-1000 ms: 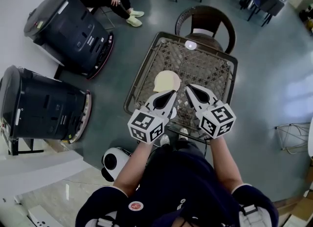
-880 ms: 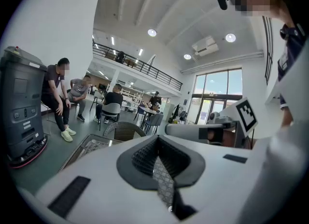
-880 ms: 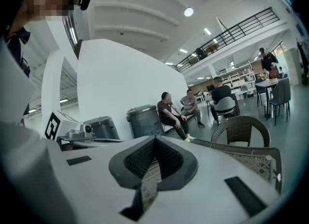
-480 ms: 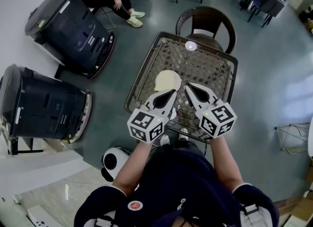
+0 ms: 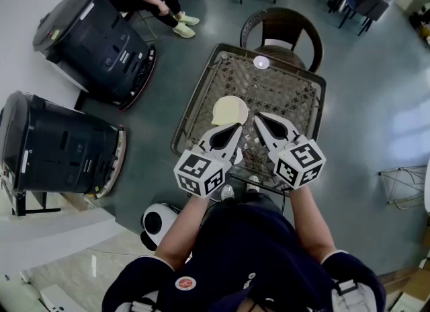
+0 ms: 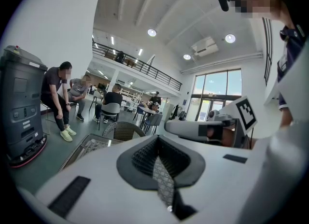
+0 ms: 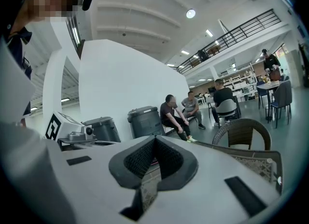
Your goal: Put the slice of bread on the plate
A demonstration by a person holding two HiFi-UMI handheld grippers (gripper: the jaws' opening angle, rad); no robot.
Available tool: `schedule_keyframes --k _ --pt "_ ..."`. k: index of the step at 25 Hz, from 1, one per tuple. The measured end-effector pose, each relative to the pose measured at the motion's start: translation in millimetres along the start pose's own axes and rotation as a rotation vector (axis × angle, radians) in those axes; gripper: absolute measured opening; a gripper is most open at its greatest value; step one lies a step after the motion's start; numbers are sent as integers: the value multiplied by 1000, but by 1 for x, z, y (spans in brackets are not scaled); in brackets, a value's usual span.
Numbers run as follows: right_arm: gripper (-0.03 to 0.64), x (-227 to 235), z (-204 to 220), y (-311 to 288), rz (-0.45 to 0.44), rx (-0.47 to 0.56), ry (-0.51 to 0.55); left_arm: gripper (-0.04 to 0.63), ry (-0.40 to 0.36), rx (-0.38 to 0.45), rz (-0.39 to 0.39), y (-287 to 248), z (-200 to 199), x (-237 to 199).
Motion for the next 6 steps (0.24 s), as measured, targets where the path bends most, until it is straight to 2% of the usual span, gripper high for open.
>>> schedule_keyframes --k 6 --pt "6 1 -1 -4 -11 4 9 8 0 11 1 -2 -2 0"
Point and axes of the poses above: the fingertips, and each gripper's own axes: y backward along the fingers, x to its right, z out of its underside, the point moved 4 cm from there along y, backward along the fingers, and after that the axes turned 5 degrees about x, right-handed, at the moved point
